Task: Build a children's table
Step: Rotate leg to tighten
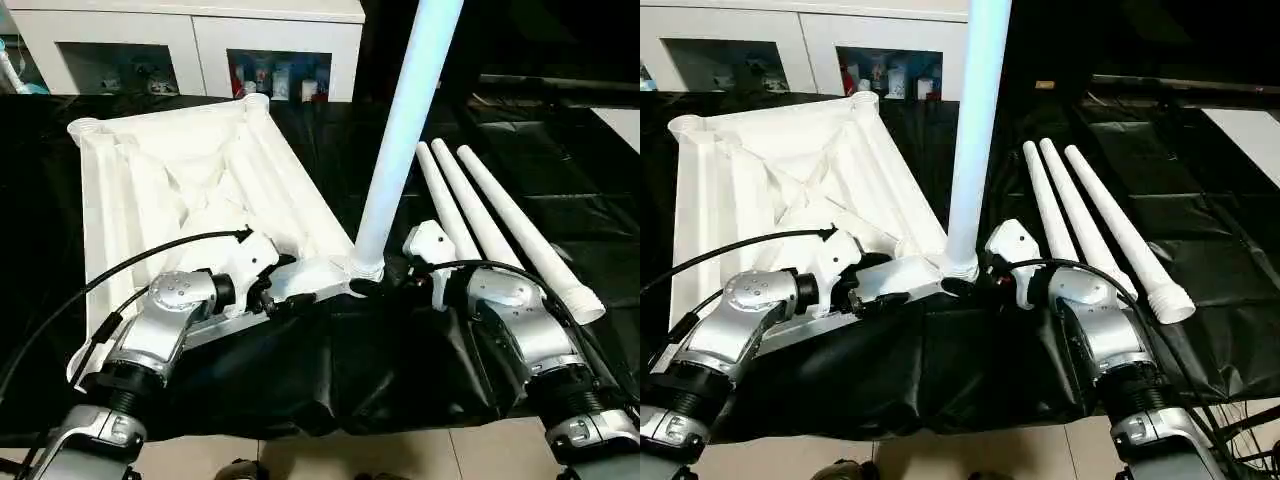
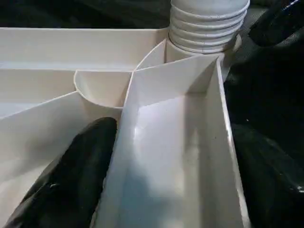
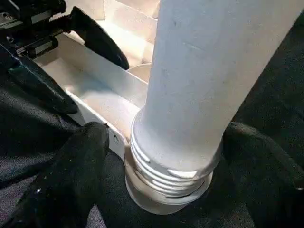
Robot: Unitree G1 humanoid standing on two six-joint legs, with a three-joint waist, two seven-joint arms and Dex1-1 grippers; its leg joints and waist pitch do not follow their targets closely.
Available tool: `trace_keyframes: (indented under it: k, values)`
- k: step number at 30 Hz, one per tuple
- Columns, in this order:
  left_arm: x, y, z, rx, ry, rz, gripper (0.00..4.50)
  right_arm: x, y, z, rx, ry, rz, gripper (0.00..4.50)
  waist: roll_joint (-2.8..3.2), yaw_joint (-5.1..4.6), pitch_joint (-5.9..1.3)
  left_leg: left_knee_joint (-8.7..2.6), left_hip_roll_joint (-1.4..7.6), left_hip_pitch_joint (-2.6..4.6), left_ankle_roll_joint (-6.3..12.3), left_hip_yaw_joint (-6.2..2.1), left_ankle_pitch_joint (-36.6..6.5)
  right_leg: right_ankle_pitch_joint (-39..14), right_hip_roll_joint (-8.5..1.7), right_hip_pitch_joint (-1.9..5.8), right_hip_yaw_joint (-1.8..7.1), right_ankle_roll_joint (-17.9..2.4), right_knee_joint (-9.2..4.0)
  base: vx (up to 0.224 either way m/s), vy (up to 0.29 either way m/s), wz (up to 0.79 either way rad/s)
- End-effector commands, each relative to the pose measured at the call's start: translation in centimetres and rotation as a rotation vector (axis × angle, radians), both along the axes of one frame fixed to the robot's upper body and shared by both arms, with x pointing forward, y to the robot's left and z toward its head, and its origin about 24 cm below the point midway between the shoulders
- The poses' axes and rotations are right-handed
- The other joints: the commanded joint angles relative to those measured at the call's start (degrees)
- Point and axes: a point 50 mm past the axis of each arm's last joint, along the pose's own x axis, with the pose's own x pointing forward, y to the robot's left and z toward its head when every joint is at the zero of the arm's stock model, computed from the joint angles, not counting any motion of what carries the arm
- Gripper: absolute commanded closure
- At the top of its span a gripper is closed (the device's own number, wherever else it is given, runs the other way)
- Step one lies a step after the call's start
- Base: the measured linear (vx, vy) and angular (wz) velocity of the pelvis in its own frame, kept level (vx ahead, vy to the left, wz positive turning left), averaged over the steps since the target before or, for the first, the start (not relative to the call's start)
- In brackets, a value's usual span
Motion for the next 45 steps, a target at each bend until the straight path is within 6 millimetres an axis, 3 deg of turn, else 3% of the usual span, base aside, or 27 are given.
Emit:
trace_keyframes:
  k: [1, 15, 23, 35, 39, 45]
  values:
    - [-0.7, 0.6, -2.3, 0.083, 0.096, 0.032, 0.79, 0.2, 0.0, 0.4, 0.002, -0.017, 0.0, 0.56, 0.34, 0.11, -3.4, -4.18, 5.29, 1.76, 1.47, -2.78, -18.4, -16.5, -5.01, 1.49, 3.01, -12.8, -4.42, 0.0, 0.0, 0.0]
    - [-0.8, 0.0, -2.2, 0.009, 0.042, 0.032, 0.83, 0.3, -0.1, 0.2, 0.015, -0.012, -0.016, 0.56, 0.13, 0.14, -3.41, -4.11, 5.29, 1.66, 2.12, -2.73, -17.8, -15.8, -5.05, 1.44, 3.01, -12.9, -4.41, 0.0, 0.0, 0.0]
    - [-1.1, -0.2, -2.3, 0.0, 0.036, -0.011, 0.83, 0.3, -0.1, 0.2, 0.017, -0.009, -0.02, 0.56, 0.07, 0.19, -3.29, -4.27, 5.33, 1.63, 1.76, -2.83, -18.7, -18.1, -5.13, 1.32, 3.04, -12.1, -4.62, 0.0, 0.0, 0.0]
    - [-1.4, 0.1, -3.0, 0.068, 0.058, -0.122, 0.83, 0.4, -0.1, 0.1, 0.024, -0.002, -0.022, 0.56, 0.12, 0.18, -3.4, -4.15, 5.24, 1.53, 3.16, -2.58, -16.0, -13.1, -4.91, 1.44, 2.95, -13.2, -4.13, 0.0, 0.0, 0.0]
    - [-1.1, 0.6, -3.0, 0.106, 0.053, -0.131, 0.83, 0.4, -0.1, 0.1, 0.022, -0.002, -0.021, 0.56, 0.03, 0.21, -3.17, -4.36, 5.38, 1.74, 1.64, -2.78, -19.0, -18.7, -5.25, 1.29, 3.07, -11.9, -4.66, 0.0, 0.0, 0.0]
    - [-0.8, 0.8, -2.8, 0.145, 0.04, -0.155, 0.83, 0.4, 0.0, 0.1, 0.023, -0.005, -0.023, 0.56, 0.11, 0.08, -3.31, -4.4, 5.39, 1.73, 0.98, -2.83, -19.5, -18.7, -5.27, 1.22, 3.11, -11.9, -4.64, 0.0, 0.0, 0.0]
